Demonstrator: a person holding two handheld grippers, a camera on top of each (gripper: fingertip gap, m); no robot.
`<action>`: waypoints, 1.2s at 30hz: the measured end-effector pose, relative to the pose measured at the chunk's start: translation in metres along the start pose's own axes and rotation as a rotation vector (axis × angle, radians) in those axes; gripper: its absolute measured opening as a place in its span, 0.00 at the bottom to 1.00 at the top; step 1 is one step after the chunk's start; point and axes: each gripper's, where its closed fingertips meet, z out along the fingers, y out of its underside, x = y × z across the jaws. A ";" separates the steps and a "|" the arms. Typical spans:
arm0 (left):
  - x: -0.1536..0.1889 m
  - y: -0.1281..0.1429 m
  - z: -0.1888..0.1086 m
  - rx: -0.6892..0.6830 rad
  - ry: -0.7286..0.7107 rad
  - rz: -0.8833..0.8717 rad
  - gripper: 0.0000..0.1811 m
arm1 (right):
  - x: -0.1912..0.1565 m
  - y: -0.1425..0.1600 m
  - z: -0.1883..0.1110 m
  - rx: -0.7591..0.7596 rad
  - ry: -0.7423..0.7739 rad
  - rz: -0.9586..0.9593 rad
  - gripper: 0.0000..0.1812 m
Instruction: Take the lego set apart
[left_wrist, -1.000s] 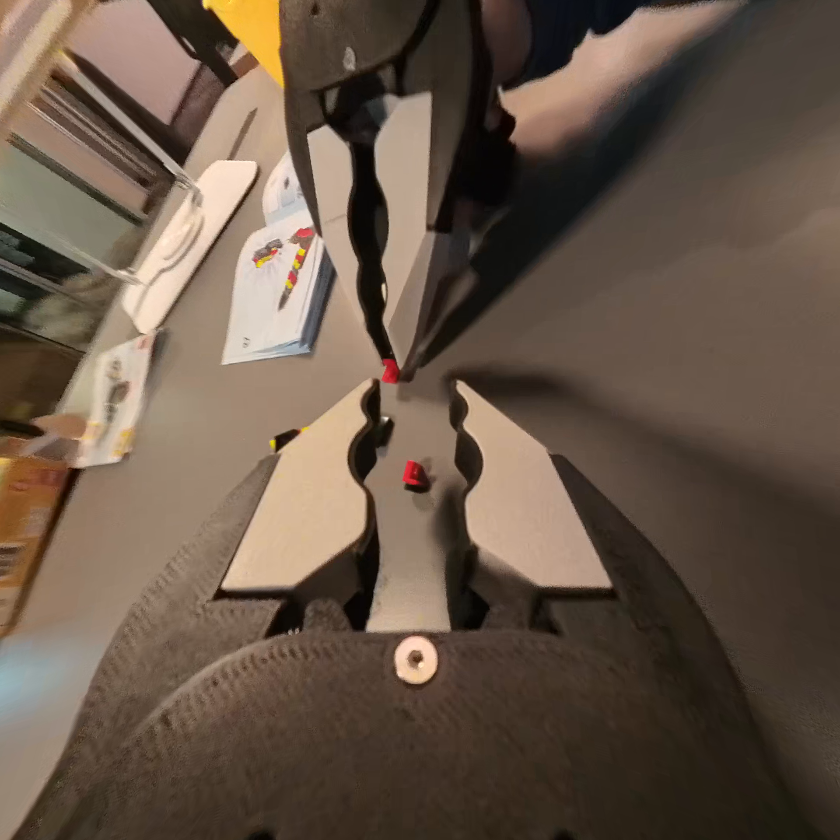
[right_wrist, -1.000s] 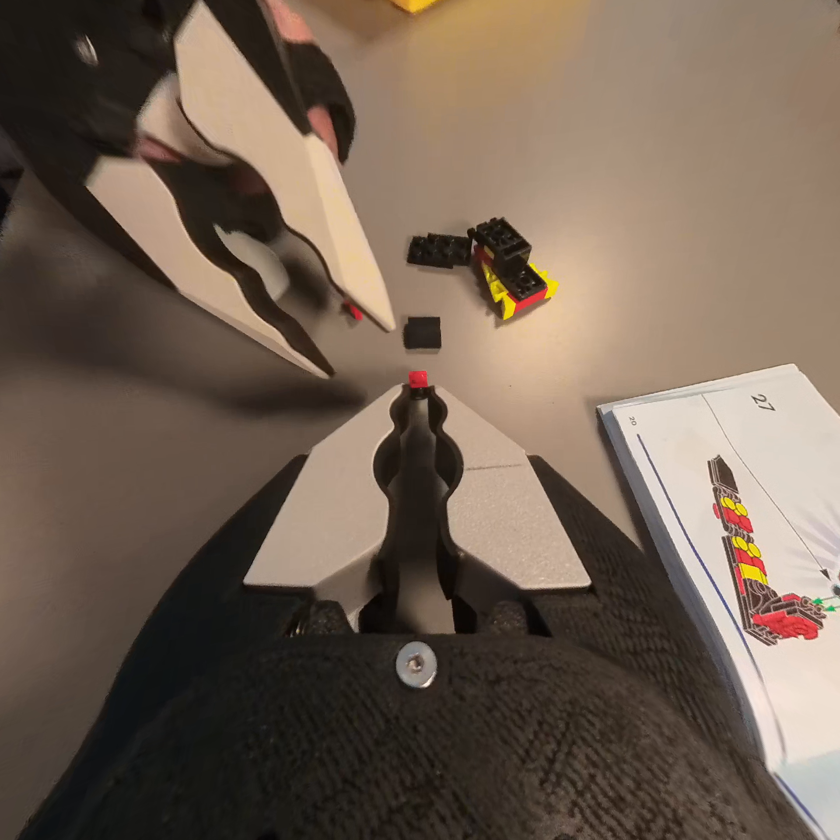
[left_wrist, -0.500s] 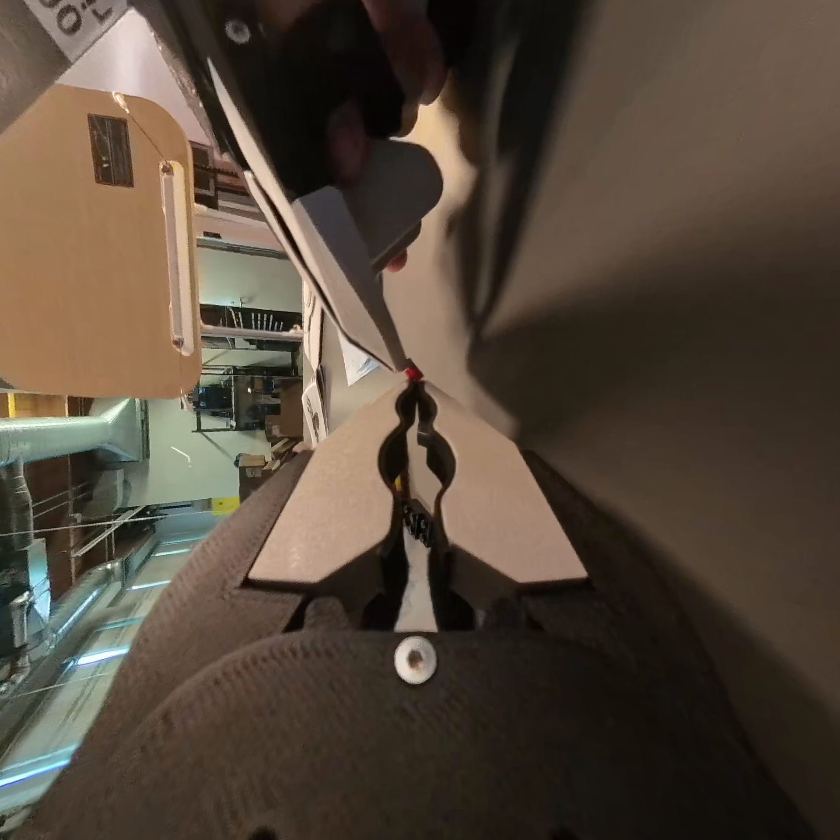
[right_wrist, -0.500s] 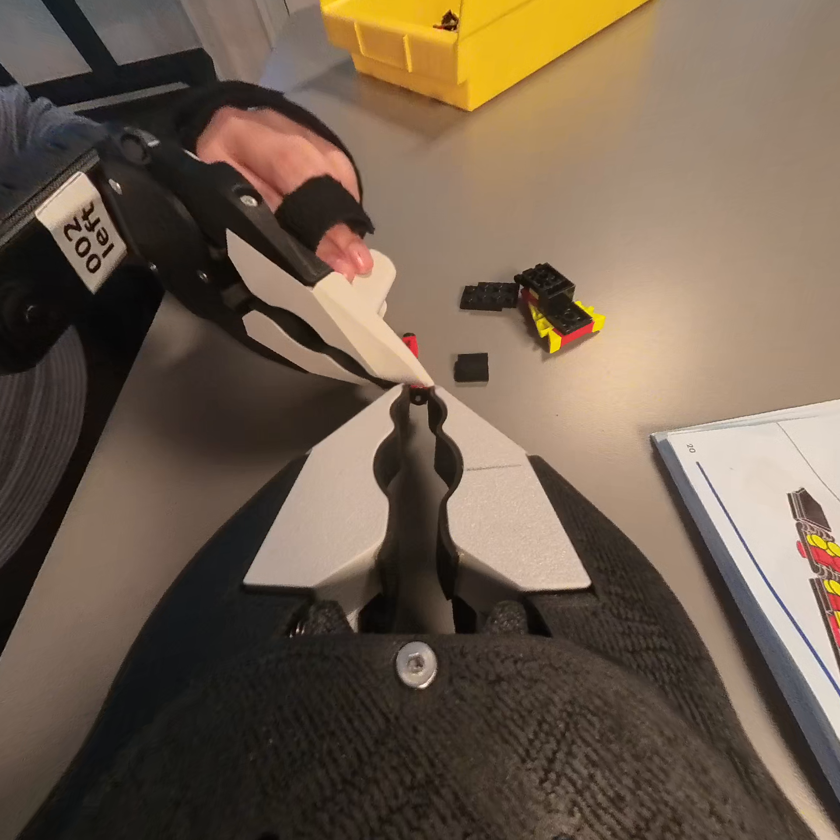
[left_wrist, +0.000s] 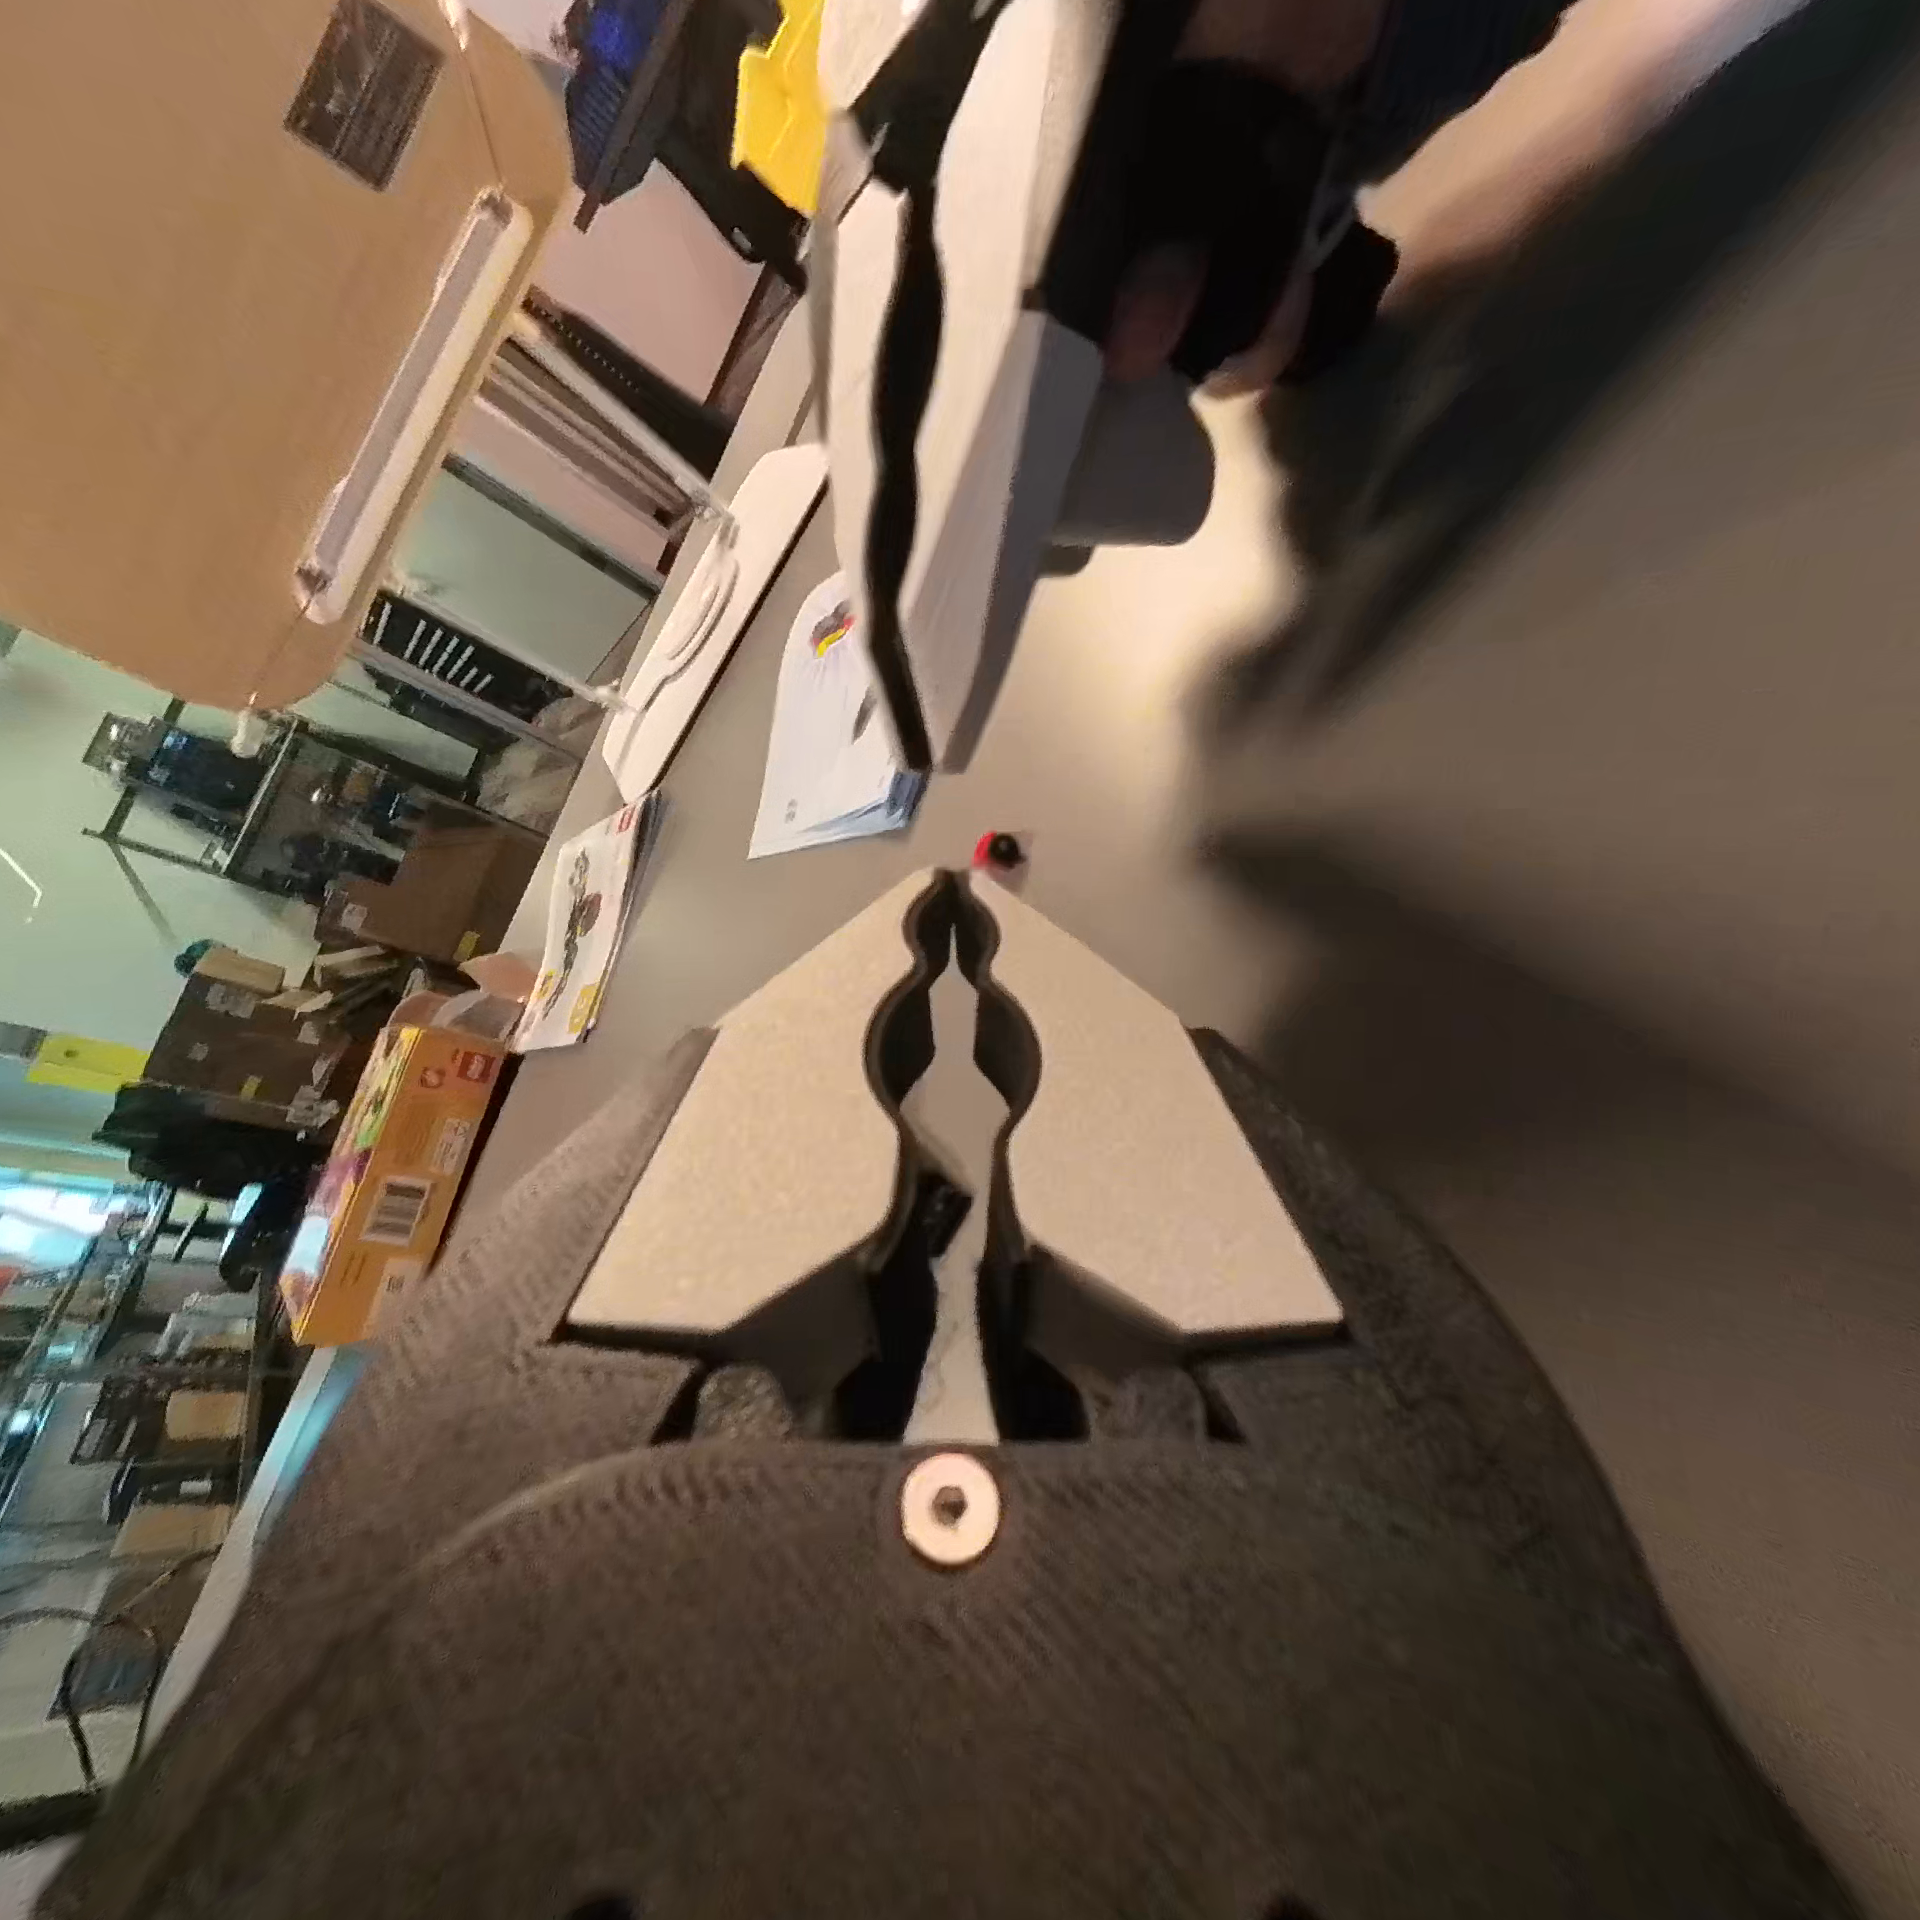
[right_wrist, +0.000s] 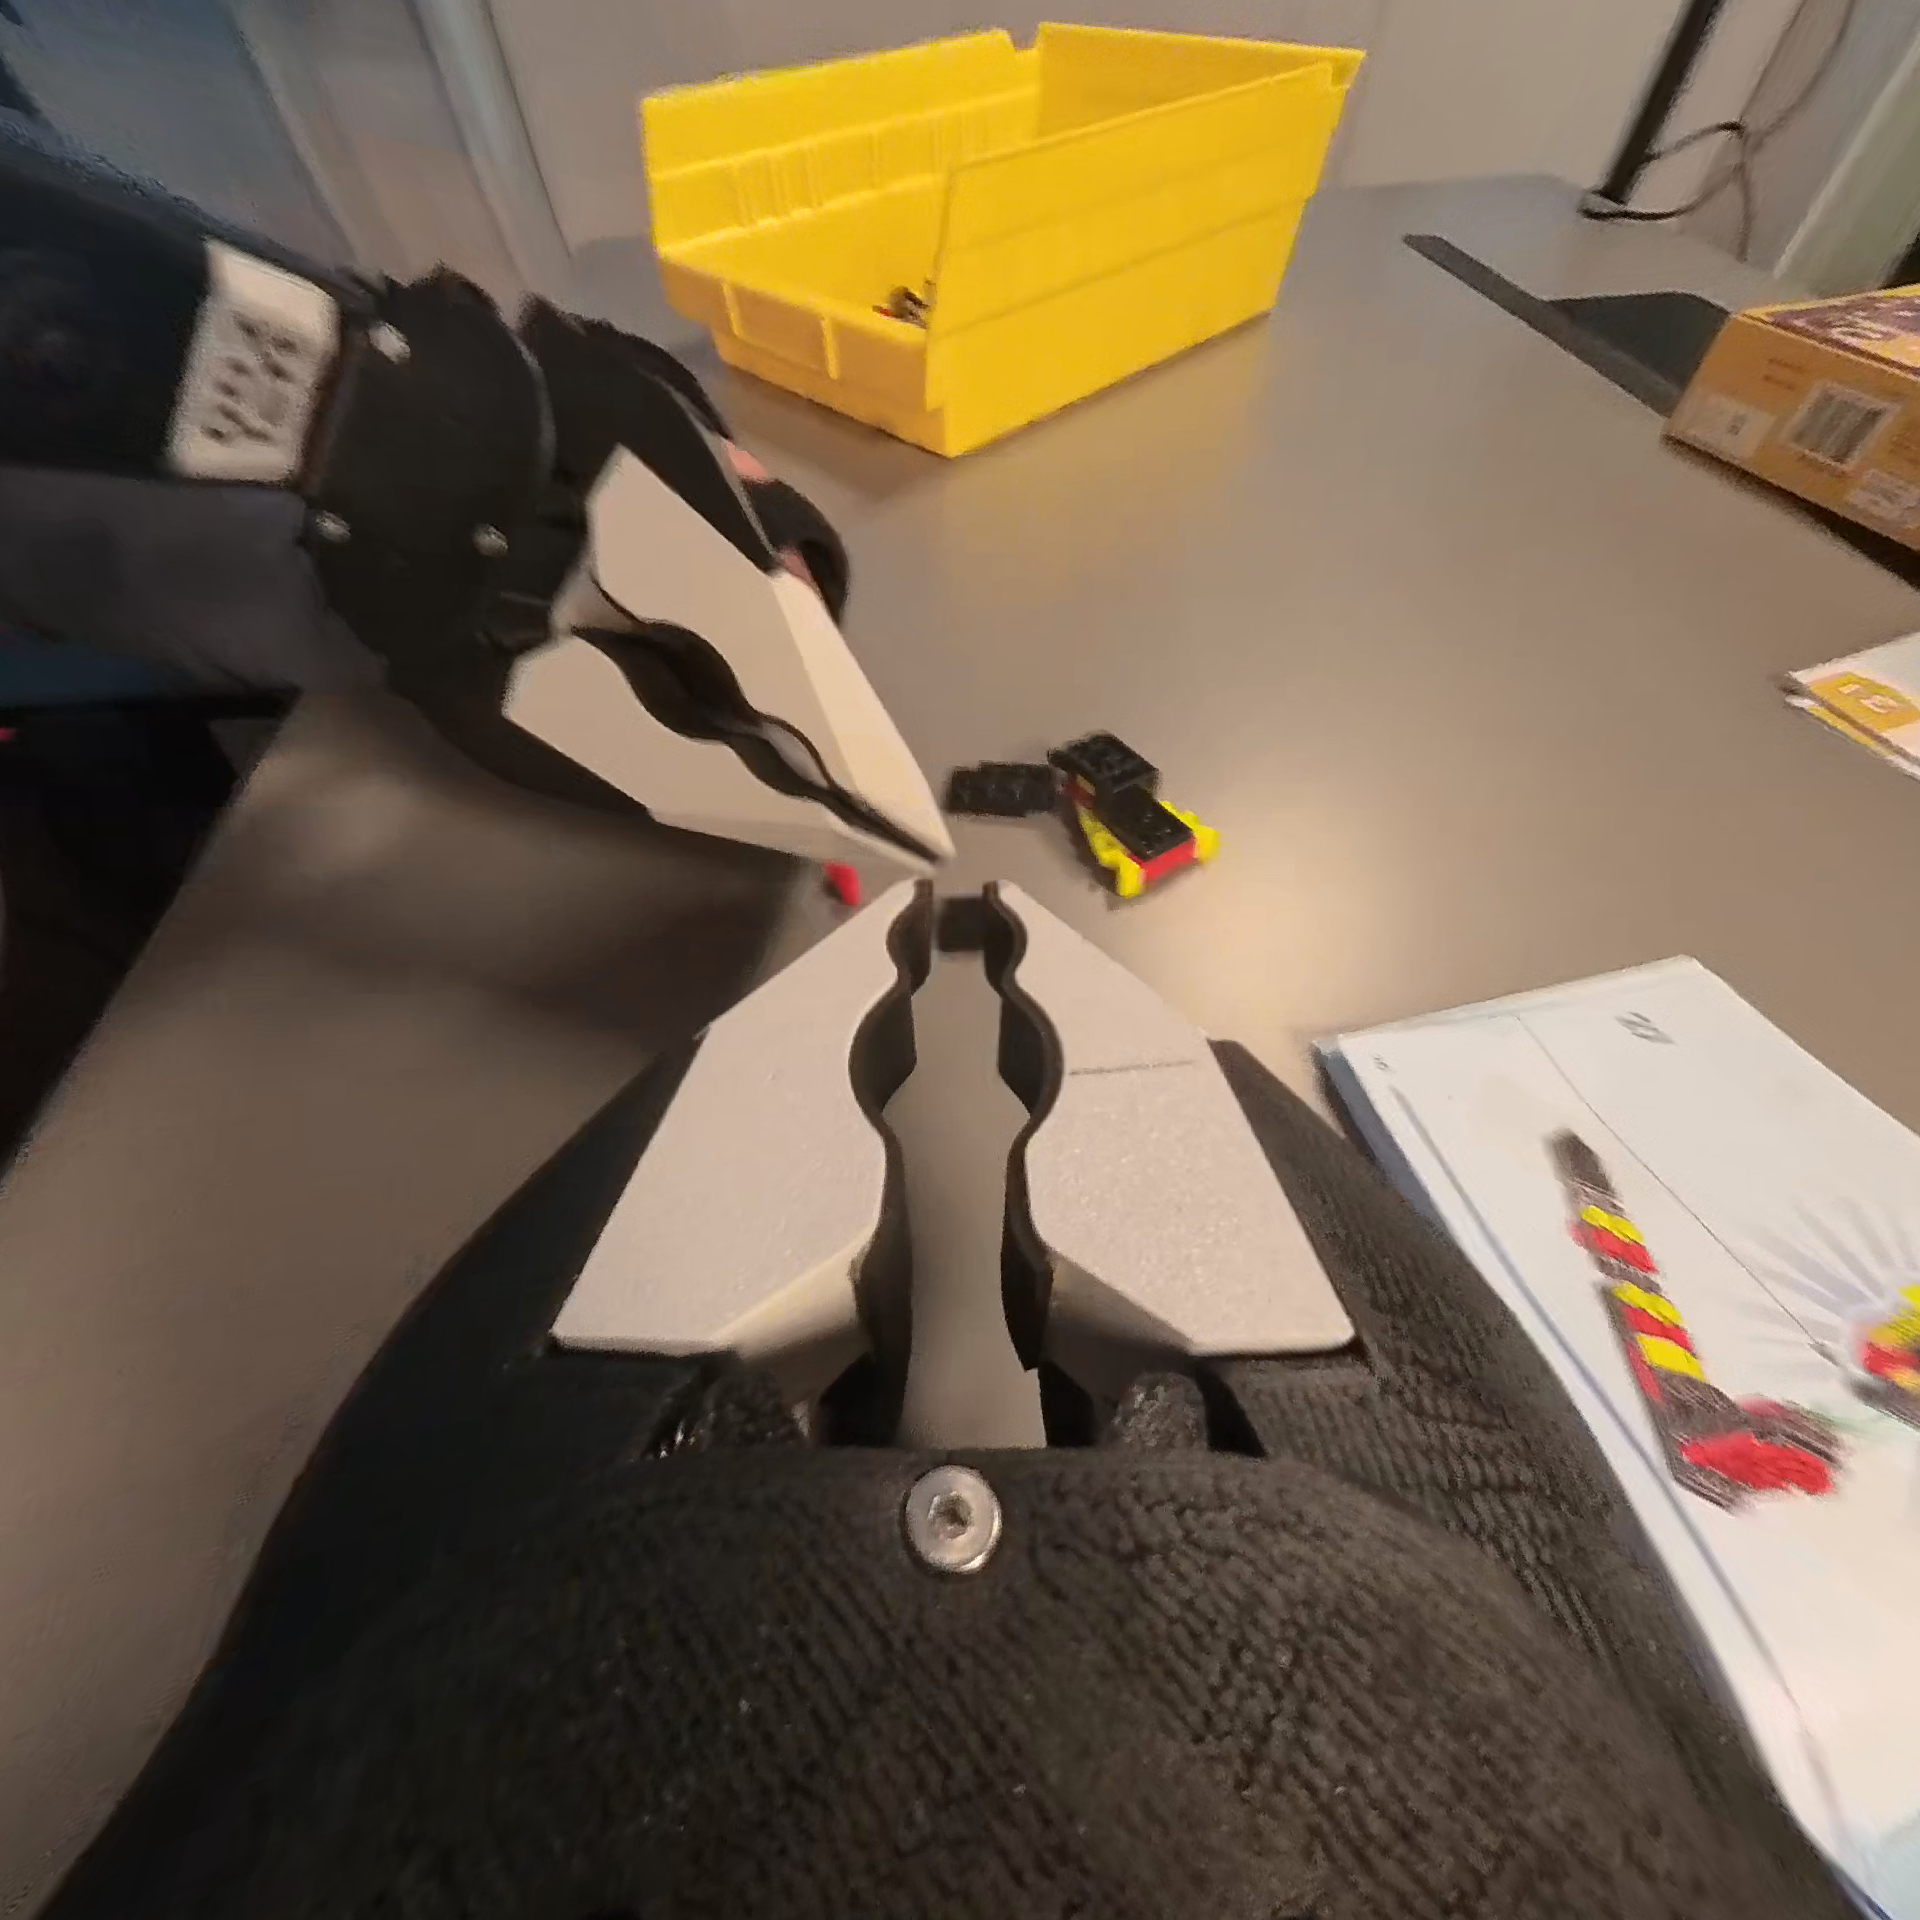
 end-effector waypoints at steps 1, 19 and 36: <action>-0.004 0.004 0.000 -0.017 -0.015 -0.016 0.00 | 0.008 0.004 -0.001 -0.024 0.053 -0.021 0.05; -0.027 0.019 -0.008 0.006 0.055 -0.447 0.08 | 0.039 0.044 0.016 -0.343 0.325 -0.037 0.13; -0.008 0.023 0.000 -0.080 0.082 -0.290 0.07 | 0.045 0.048 0.014 -0.339 0.329 0.107 0.03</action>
